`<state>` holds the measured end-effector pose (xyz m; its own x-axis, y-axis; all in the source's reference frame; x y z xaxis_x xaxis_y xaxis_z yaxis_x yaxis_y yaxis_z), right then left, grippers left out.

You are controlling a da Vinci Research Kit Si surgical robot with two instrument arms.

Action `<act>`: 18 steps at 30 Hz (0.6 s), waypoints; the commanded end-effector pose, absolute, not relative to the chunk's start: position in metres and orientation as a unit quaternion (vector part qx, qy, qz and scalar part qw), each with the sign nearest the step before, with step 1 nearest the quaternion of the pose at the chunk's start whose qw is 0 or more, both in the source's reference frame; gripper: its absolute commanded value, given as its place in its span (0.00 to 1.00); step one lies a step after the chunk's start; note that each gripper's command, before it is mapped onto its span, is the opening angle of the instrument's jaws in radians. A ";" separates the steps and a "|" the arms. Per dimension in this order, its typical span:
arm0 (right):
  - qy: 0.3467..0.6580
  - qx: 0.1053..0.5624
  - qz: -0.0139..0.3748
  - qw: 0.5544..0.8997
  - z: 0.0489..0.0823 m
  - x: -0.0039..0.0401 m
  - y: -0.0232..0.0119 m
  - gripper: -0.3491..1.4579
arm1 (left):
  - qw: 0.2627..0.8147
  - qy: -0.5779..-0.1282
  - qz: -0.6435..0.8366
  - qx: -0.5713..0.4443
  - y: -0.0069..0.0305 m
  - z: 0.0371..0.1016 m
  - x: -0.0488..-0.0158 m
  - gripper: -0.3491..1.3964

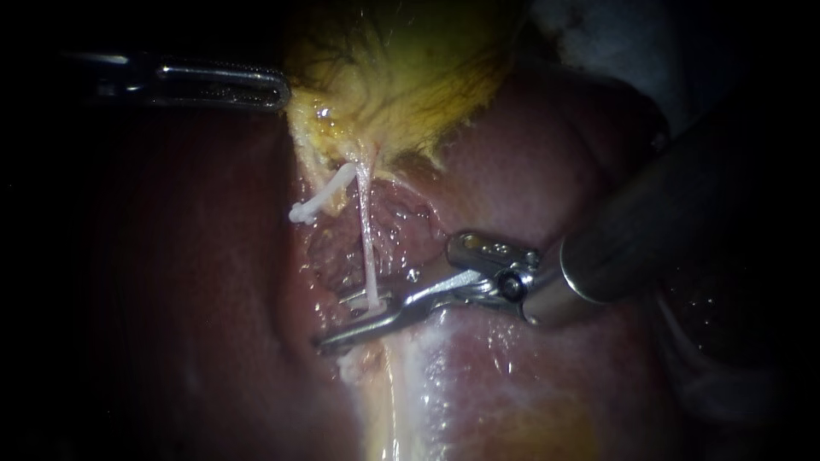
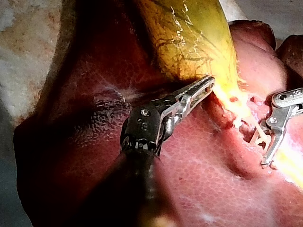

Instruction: Clipping first clip right tube

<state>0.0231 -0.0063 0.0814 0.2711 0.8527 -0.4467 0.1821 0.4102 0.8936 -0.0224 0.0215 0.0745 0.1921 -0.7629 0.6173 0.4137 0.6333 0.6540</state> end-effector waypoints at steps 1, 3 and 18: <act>0.544 0.476 0.262 0.640 0.0813 0.0230 -0.0063 0.26 | 0.752 -0.501 -0.391 0.174 0.0215 0.0744 -0.0223 0.00; 0.544 0.475 0.263 0.640 0.0813 0.0230 -0.0063 0.30 | 0.752 -0.501 -0.391 0.174 0.0215 0.0744 -0.0223 0.00; 0.566 0.418 0.312 0.638 0.0807 0.0219 -0.0032 0.53 | 0.752 -0.501 -0.391 0.175 0.0215 0.0744 -0.0221 0.00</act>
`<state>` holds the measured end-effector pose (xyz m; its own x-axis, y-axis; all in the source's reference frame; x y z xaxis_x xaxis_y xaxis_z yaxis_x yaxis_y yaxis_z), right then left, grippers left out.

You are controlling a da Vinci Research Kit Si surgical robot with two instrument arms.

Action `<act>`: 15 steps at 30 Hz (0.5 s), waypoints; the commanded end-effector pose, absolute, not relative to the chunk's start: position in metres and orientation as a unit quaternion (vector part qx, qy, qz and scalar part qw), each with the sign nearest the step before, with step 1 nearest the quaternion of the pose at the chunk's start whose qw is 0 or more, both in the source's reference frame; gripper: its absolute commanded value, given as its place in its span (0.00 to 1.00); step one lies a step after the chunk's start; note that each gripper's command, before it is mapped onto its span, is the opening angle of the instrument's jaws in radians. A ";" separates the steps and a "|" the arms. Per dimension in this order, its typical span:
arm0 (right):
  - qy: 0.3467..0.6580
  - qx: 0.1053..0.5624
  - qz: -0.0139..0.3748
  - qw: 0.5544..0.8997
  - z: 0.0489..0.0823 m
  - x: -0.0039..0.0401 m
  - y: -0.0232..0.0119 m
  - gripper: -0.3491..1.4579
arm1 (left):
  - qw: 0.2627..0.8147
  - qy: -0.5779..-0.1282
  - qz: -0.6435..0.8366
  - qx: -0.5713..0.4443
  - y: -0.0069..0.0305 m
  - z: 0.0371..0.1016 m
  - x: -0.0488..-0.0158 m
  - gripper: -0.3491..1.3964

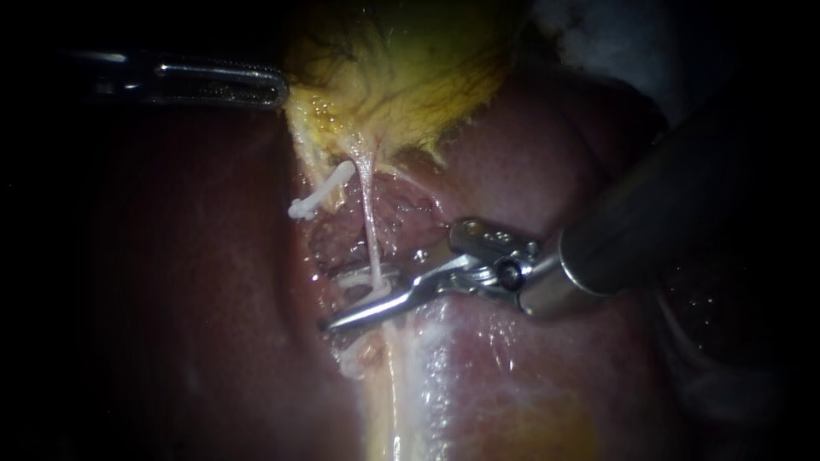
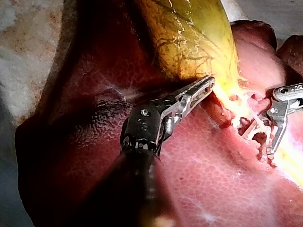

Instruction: Clipping first clip right tube

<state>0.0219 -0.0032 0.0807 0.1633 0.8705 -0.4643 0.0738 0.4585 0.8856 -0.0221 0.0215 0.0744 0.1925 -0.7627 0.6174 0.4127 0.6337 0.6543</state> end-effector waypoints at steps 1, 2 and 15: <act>0.566 0.419 0.311 0.638 0.0806 0.0217 -0.0030 0.53 | 0.752 -0.501 -0.391 0.175 0.0215 0.0744 -0.0221 0.00; 0.566 0.420 0.310 0.638 0.0805 0.0215 -0.0030 0.53 | 0.752 -0.501 -0.391 0.175 0.0215 0.0744 -0.0221 0.00; 0.560 0.453 0.272 0.638 0.0802 0.0196 -0.0032 0.52 | 0.752 -0.501 -0.390 0.175 0.0214 0.0744 -0.0220 0.00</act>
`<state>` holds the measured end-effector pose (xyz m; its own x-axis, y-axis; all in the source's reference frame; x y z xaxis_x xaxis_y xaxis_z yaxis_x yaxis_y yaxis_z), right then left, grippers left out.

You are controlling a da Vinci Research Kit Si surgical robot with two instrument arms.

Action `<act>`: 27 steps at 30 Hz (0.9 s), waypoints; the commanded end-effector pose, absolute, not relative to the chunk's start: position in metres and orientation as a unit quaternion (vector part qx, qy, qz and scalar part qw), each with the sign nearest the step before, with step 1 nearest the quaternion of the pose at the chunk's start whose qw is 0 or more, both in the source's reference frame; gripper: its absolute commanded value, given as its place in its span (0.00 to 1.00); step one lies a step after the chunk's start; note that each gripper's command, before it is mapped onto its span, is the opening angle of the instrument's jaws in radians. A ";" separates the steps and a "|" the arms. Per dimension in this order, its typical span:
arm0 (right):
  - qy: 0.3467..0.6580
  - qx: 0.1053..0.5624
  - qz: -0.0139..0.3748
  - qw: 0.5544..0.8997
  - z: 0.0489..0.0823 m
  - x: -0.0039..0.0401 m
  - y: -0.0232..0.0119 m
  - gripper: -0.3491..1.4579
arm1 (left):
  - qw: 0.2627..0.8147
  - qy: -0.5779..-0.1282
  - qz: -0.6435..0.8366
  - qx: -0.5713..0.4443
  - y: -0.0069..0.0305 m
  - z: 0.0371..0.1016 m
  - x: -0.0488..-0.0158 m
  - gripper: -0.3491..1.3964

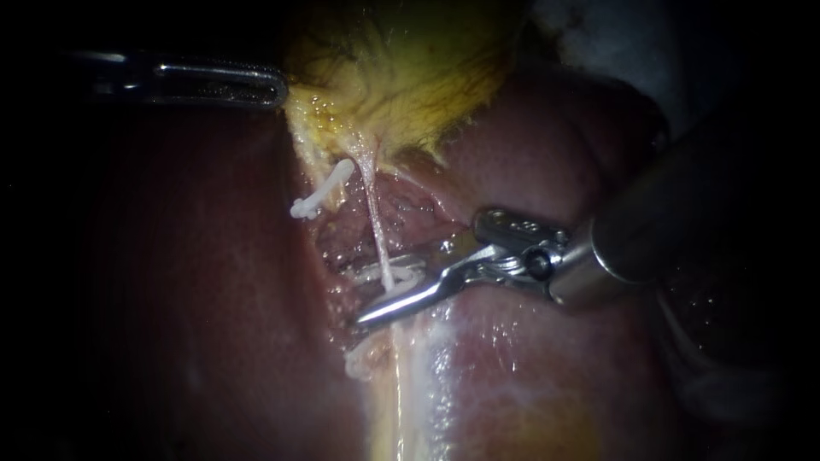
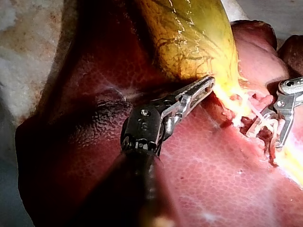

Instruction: Clipping first clip right tube

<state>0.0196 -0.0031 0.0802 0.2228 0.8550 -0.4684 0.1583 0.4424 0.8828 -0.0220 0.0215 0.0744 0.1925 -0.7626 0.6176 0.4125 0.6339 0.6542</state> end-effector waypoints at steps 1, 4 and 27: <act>0.560 0.455 0.269 0.638 0.0802 0.0194 -0.0032 0.52 | 0.752 -0.501 -0.390 0.175 0.0214 0.0744 -0.0220 0.00; 0.562 0.467 0.254 0.633 0.0800 0.0189 -0.0031 0.52 | 0.752 -0.501 -0.390 0.175 0.0214 0.0744 -0.0220 0.00; 0.608 0.488 0.242 0.577 0.0756 0.0198 -0.0058 0.50 | 0.752 -0.501 -0.390 0.175 0.0214 0.0744 -0.0220 0.00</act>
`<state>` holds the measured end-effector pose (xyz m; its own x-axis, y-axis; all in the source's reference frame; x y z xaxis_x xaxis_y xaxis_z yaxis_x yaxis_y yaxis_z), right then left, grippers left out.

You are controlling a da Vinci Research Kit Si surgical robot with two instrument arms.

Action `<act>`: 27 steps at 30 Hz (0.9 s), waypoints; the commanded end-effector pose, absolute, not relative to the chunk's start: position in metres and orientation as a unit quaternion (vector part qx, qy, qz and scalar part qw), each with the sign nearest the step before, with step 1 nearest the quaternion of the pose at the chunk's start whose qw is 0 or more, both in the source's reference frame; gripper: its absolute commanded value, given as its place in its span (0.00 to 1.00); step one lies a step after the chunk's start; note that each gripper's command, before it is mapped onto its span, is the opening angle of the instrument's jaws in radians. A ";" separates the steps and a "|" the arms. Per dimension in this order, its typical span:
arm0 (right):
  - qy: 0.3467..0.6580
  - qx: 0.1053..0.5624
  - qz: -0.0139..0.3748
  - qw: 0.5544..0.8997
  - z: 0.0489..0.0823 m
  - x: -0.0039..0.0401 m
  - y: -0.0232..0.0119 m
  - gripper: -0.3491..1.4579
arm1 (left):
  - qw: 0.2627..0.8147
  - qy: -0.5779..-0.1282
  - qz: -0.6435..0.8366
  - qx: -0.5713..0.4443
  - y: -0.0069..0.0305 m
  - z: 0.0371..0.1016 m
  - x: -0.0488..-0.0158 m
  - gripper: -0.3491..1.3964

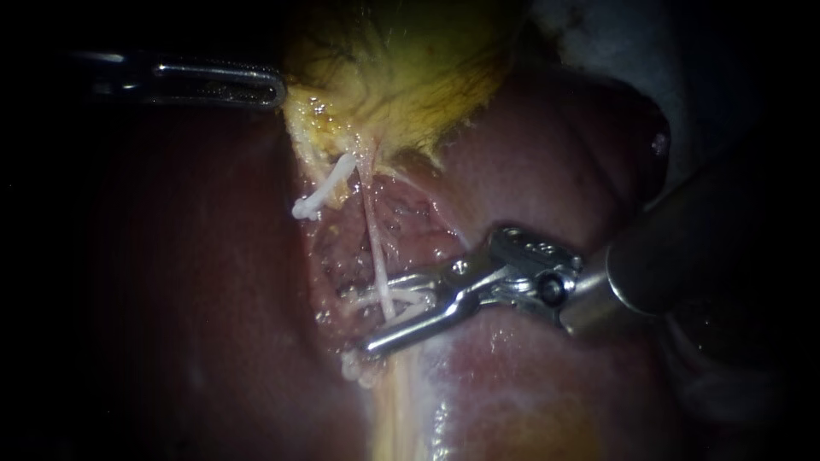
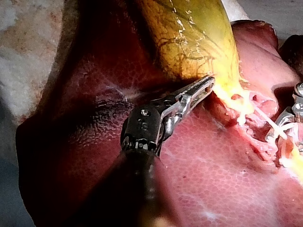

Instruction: Clipping first clip right tube

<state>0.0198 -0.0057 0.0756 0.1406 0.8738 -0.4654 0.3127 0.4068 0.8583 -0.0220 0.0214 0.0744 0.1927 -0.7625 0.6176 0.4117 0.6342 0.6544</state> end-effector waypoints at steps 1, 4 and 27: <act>0.607 0.491 0.239 0.577 0.0755 0.0198 -0.0059 0.50 | 0.752 -0.501 -0.390 0.175 0.0214 0.0744 -0.0220 0.00; 0.605 0.496 0.232 0.577 0.0754 0.0198 -0.0060 0.49 | 0.752 -0.501 -0.390 0.175 0.0214 0.0744 -0.0220 0.00; 0.567 0.463 0.229 0.641 0.0815 0.0186 -0.0037 0.51 | 0.752 -0.501 -0.390 0.175 0.0214 0.0744 -0.0220 0.00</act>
<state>0.0185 -0.0036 0.0816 0.2524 0.8187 -0.5158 0.2320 0.4663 0.8537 -0.0220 0.0214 0.0744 0.1928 -0.7625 0.6176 0.4118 0.6342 0.6544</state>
